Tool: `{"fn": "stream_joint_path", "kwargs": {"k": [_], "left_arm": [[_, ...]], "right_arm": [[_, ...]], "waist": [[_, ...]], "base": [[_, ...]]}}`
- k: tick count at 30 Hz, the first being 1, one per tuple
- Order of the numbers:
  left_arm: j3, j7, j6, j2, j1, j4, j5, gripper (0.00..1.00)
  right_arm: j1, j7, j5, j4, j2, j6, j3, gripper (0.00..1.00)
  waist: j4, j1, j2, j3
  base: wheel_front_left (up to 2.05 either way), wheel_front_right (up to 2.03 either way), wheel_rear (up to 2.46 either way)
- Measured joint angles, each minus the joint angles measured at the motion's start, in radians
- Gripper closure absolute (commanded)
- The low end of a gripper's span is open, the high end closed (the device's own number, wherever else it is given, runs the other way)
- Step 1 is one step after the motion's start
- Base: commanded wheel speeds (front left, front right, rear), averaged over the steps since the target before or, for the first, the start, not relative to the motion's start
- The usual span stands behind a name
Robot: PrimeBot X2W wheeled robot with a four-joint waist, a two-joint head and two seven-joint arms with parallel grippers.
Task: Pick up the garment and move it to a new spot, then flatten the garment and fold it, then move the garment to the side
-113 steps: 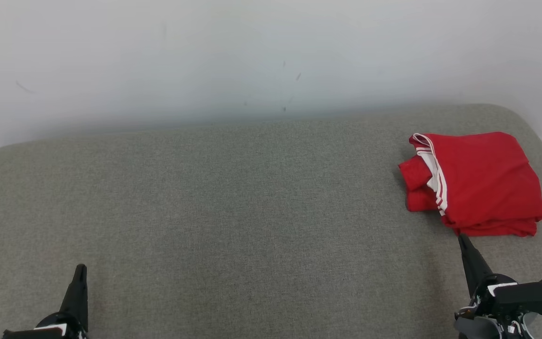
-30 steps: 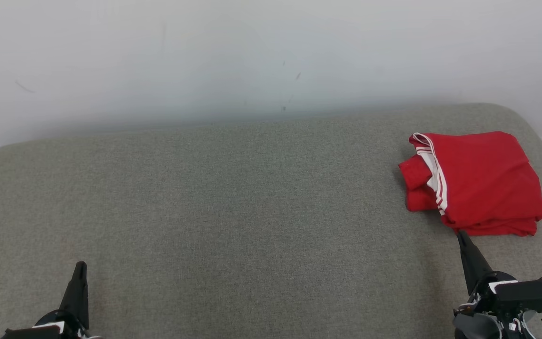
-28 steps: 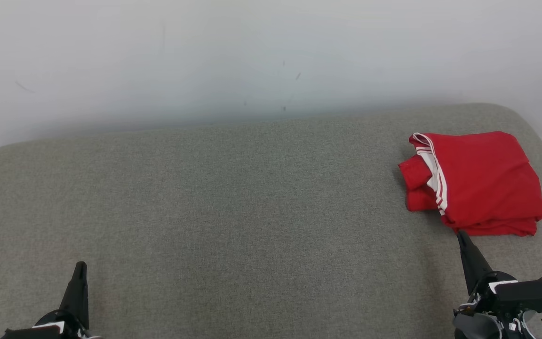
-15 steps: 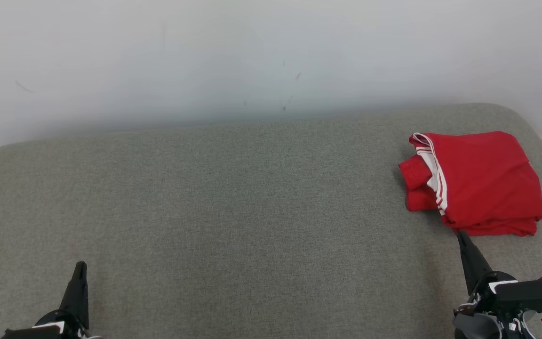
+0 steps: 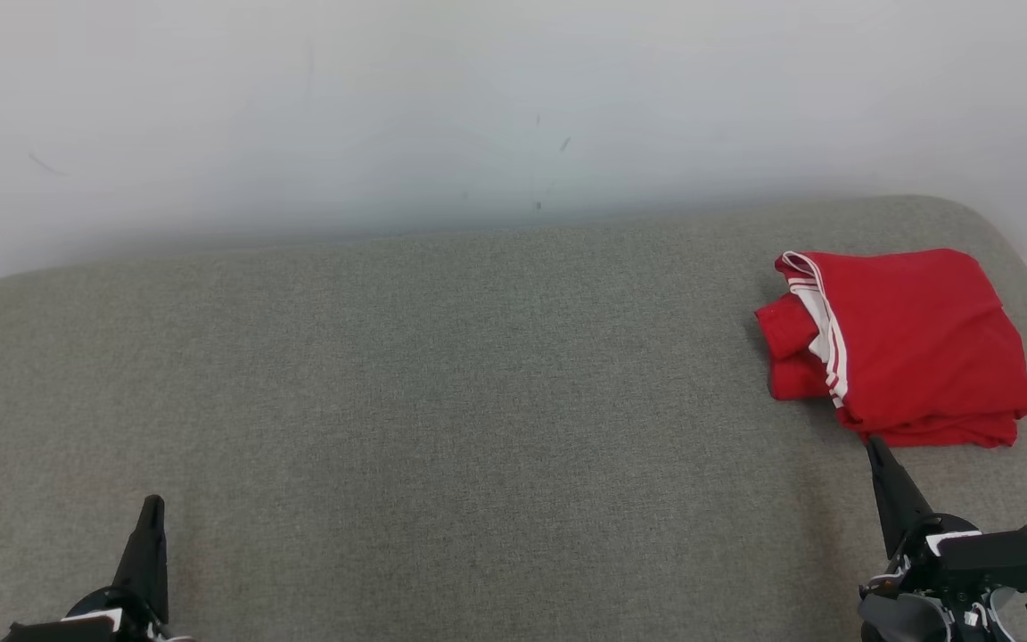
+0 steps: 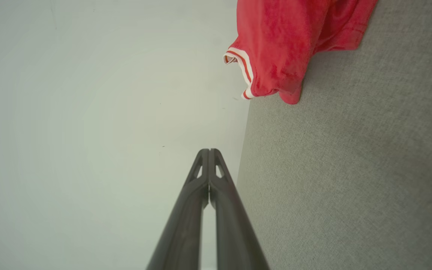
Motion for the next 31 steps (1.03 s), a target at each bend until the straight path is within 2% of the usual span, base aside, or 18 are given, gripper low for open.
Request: {"fn": "stream_joint_path", "kwargs": {"k": [31], "left_arm": [[0.000, 0.000, 0.000, 0.000, 0.000, 0.000, 0.000, 1.00]], "right_arm": [[0.000, 0.000, 0.000, 0.000, 0.000, 0.000, 0.000, 1.00]], "waist": [[0.000, 0.0001, 0.0000, 0.000]], "base": [[0.00, 0.00, 0.00]]}}
